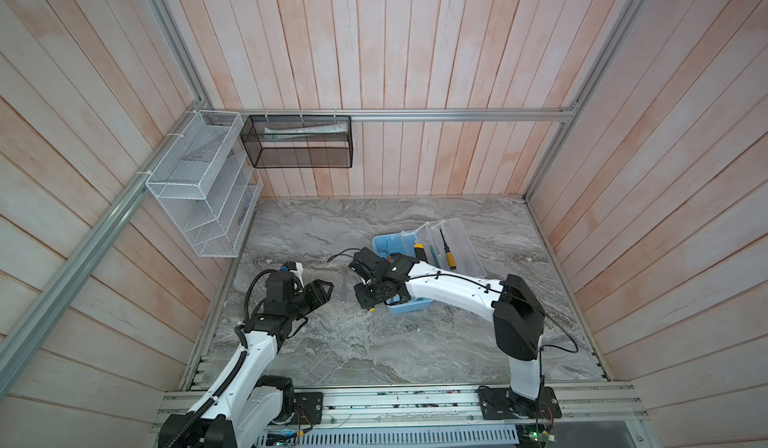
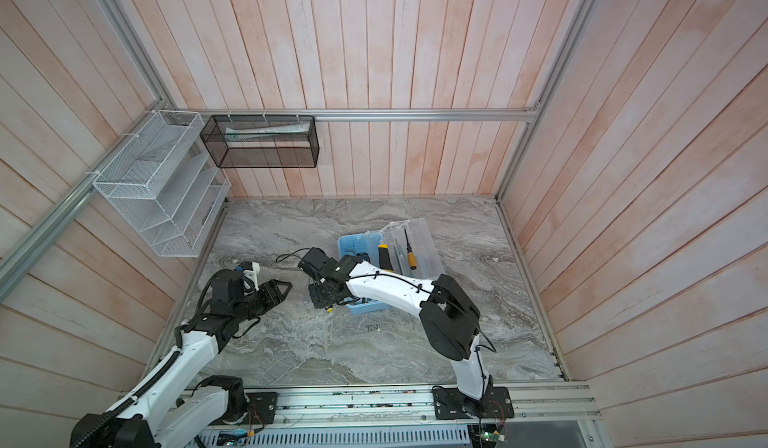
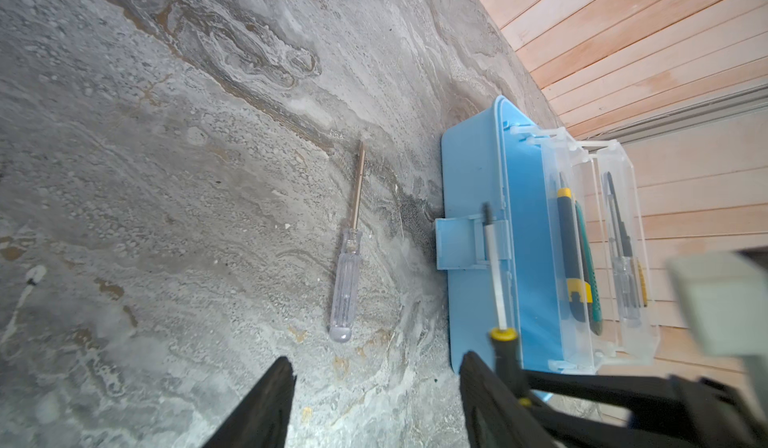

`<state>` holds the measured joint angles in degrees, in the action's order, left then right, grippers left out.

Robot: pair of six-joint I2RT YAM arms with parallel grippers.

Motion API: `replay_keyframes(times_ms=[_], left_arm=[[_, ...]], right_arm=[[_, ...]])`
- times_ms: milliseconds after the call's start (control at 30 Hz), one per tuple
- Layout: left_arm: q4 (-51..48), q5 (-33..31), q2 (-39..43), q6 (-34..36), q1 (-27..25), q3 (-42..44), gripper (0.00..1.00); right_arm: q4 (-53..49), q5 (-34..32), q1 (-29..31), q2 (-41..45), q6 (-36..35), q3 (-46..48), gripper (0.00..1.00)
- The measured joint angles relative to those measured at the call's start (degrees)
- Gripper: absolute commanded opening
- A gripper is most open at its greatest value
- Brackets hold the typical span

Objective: Pack the tool kit
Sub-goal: 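Lift the black-and-yellow screwdriver with right gripper and carry it over the box, then lower the black-and-yellow screwdriver into the clear tray and open right gripper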

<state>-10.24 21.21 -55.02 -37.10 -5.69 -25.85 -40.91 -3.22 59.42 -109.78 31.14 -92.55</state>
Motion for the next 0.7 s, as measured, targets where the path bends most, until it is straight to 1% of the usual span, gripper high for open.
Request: replay_keyframes(times_ms=[100,233,367,500,600,700], left_arm=[[1.11,0.20,-1.53,0.00,-0.39,-0.20,0.66],[1.92,-0.28,-3.65,0.00,-3.08,-1.22,0.66],[2.51,-0.74,-5.68,0.02,-5.79,-3.17,0.66],[3.39,-1.18,-7.04,0.02,-6.36,-4.31,0.66],[3.87,-1.75,-8.07,0.04,-6.51,-4.74,0.66],[4.11,-2.01,-9.33,0.04,-6.82,-5.09,0.66]], right_arm=[[-1.70,-4.26,-4.20,5.97,-2.36,0.42,0.00],[-2.97,-12.28,-11.85,13.53,-5.51,3.82,0.00],[-2.60,-17.25,-19.10,19.08,-8.48,10.71,0.00],[-0.72,-21.22,-22.80,23.54,-11.72,19.32,0.00],[0.63,-21.27,-24.52,26.73,-13.40,23.87,0.00],[3.15,-20.26,-27.76,29.40,-14.29,26.21,0.00]])
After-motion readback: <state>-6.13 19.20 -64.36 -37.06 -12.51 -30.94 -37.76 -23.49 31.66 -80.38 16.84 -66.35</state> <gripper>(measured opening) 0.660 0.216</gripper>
